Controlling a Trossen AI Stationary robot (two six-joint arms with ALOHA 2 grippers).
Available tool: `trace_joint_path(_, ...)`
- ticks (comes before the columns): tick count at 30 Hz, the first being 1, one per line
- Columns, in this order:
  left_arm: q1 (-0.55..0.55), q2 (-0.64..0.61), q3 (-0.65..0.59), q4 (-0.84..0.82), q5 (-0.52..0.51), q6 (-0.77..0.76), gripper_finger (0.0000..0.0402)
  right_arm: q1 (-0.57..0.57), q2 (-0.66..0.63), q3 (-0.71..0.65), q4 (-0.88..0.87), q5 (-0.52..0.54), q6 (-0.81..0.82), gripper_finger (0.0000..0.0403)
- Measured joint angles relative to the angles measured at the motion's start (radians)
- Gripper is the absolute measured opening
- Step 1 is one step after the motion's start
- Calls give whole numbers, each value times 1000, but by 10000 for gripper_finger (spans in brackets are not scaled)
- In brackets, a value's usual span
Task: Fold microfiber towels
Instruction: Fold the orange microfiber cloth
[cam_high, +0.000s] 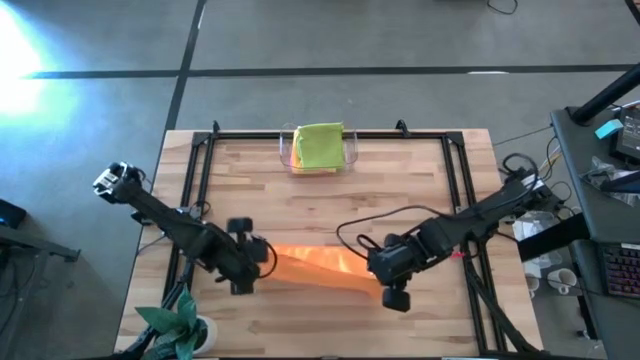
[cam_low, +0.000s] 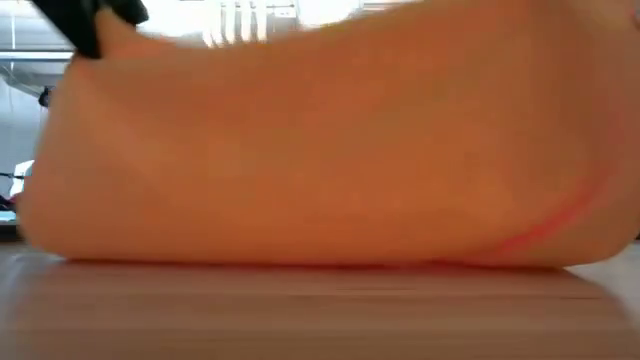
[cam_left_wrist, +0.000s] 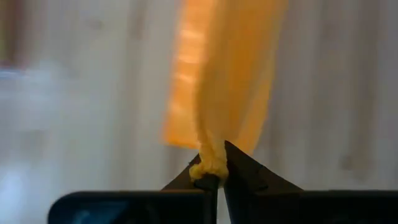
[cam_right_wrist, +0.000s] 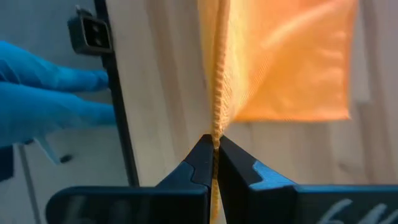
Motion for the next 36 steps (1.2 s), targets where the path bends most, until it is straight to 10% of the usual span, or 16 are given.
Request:
trace_joint_path(5,1,-3,135,-214,-185,5,0,-2,0,75,-144,37,-33,8)
trace_joint_path(25,163,-8,338,-260,-583,473,0,-37,0,315,-453,811,-288,8)
trace_joint_path(36,141,-32,325,-251,-433,349,0,12,0,321,-443,740,-270,8)
